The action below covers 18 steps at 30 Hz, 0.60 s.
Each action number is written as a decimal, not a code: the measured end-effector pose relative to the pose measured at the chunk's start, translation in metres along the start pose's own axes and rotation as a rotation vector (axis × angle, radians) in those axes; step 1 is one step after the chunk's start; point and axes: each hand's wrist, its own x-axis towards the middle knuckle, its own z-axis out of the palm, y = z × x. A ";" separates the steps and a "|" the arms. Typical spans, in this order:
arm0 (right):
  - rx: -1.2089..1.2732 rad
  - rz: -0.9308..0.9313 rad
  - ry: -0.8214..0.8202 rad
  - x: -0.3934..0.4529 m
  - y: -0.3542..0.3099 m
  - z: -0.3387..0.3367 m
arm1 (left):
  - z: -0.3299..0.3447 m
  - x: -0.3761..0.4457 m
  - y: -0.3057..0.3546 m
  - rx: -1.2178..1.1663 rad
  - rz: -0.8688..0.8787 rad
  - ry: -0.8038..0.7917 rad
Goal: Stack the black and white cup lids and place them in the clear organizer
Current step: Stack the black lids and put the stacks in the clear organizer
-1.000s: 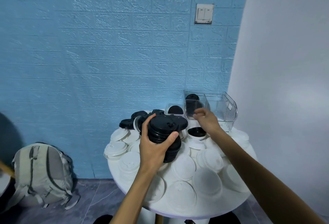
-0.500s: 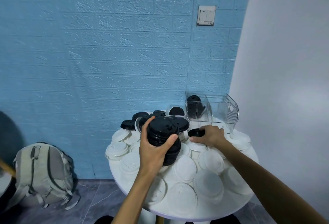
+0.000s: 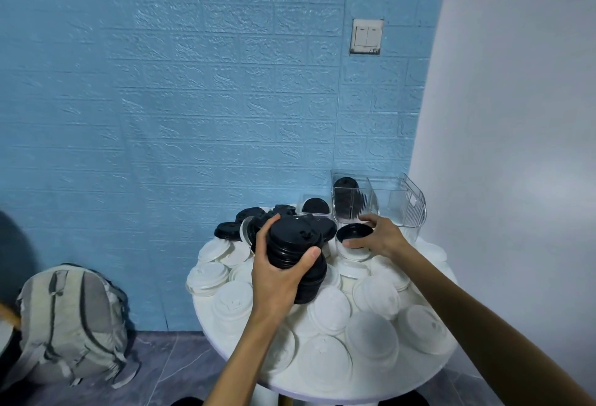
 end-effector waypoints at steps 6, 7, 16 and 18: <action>0.057 -0.314 0.128 -0.032 -0.040 -0.012 | -0.004 0.002 -0.001 0.014 0.004 -0.048; 0.056 -0.407 0.118 -0.042 -0.049 -0.014 | -0.003 0.002 -0.001 0.017 0.006 -0.062; 0.318 -0.577 -0.249 -0.081 -0.092 -0.027 | 0.002 0.000 0.005 -0.010 -0.011 -0.127; 0.316 -0.572 -0.280 -0.087 -0.099 -0.017 | 0.007 -0.002 0.007 0.006 -0.002 -0.144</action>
